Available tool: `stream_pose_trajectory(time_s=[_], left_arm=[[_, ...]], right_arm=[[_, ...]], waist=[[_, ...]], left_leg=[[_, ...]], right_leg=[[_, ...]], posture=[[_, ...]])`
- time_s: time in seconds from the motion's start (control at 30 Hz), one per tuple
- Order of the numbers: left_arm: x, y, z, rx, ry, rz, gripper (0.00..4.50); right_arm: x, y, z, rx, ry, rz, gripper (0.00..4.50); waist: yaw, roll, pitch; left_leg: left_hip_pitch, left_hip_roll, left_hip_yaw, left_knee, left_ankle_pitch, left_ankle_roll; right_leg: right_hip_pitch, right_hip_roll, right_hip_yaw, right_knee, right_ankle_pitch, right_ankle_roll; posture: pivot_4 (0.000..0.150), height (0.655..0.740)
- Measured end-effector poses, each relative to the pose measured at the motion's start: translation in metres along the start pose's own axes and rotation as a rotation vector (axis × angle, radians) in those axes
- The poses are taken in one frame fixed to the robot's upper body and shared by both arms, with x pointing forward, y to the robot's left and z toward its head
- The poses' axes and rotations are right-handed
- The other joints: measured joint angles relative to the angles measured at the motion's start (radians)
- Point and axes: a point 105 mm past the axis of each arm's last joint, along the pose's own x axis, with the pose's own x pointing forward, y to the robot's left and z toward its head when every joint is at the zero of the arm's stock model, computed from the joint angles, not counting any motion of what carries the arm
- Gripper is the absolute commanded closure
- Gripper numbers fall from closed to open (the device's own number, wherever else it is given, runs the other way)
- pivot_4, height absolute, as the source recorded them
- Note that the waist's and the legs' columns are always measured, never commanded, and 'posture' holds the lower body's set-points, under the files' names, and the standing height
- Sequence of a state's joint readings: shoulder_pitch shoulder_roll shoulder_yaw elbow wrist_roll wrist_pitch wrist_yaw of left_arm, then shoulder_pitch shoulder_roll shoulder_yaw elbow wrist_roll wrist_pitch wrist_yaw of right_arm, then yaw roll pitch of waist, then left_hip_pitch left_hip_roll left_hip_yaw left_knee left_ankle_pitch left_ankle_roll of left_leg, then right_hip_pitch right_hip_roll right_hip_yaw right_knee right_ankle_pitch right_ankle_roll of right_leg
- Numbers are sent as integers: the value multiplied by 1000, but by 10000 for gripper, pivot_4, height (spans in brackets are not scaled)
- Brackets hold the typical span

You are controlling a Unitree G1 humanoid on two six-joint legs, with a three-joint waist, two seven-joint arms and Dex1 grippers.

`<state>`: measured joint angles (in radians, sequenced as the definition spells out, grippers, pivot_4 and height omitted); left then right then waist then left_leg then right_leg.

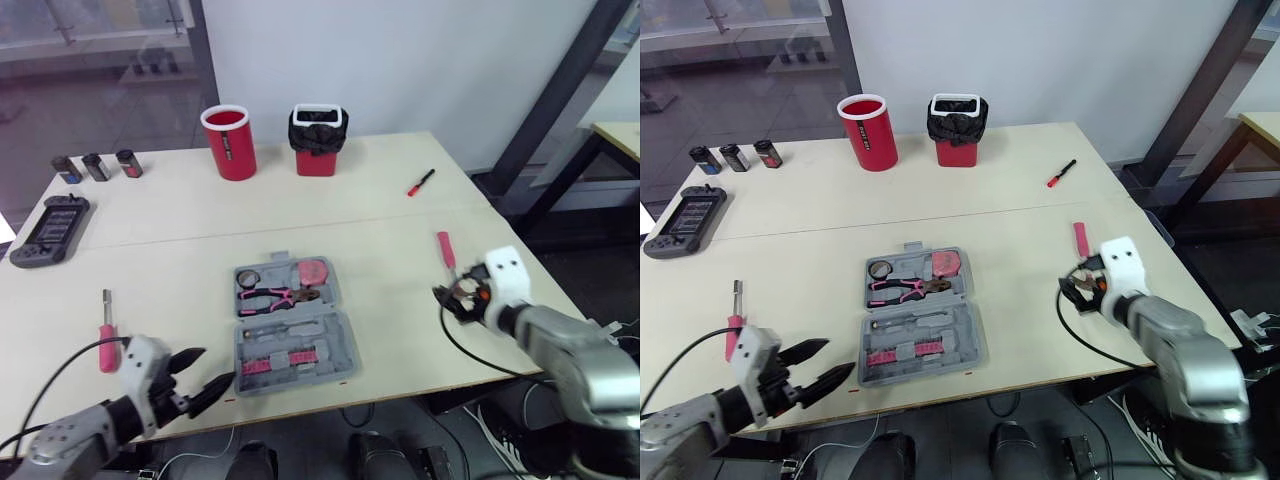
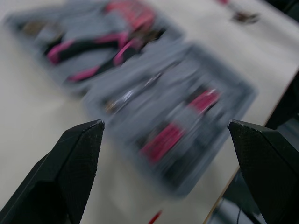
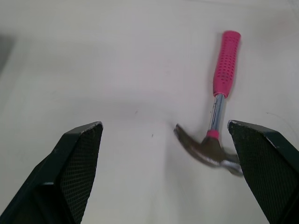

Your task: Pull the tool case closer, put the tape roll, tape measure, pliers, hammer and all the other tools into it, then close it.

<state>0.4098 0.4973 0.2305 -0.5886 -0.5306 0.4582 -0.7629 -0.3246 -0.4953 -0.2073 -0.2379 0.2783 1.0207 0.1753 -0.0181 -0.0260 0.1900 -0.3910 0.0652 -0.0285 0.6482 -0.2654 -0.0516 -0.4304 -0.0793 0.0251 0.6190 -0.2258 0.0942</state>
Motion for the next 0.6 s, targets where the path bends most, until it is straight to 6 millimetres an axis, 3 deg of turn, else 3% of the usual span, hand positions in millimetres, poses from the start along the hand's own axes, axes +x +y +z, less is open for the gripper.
stream_pose_trajectory(time_s=[0.2, 0.37, 0.47, 0.6], left_arm=[[11, -30, 11, 69, -36, -123, 680], [16, -29, 20, 116, -52, -138, 680], [18, -28, 25, 132, -64, -136, 680], [16, -29, 24, 132, -58, -136, 0]], right_arm=[[38, -22, 3, 69, 83, -152, 0], [59, -33, -24, 84, 187, -211, 0], [65, -34, -24, 86, 177, -210, 0], [70, -28, -29, 96, 165, -192, 17795]], waist=[[0, 3, 0], [-1, 4, -1], [-5, 5, -1], [-13, 6, -1]], left_leg=[[0, 0, 0, -1, 0, 0], [0, 0, -1, -1, 0, 0], [0, 0, -1, 0, 0, 0], [0, 0, -2, -1, 0, 1]], right_leg=[[0, 0, 0, 0, 0, 0], [0, 1, 0, 0, 0, 1], [1, 1, 0, 0, 0, 1], [1, 2, 0, 0, 0, 2]], posture=[[1500, 7387], [1500, 7387], [1500, 7387], [1500, 7387]])
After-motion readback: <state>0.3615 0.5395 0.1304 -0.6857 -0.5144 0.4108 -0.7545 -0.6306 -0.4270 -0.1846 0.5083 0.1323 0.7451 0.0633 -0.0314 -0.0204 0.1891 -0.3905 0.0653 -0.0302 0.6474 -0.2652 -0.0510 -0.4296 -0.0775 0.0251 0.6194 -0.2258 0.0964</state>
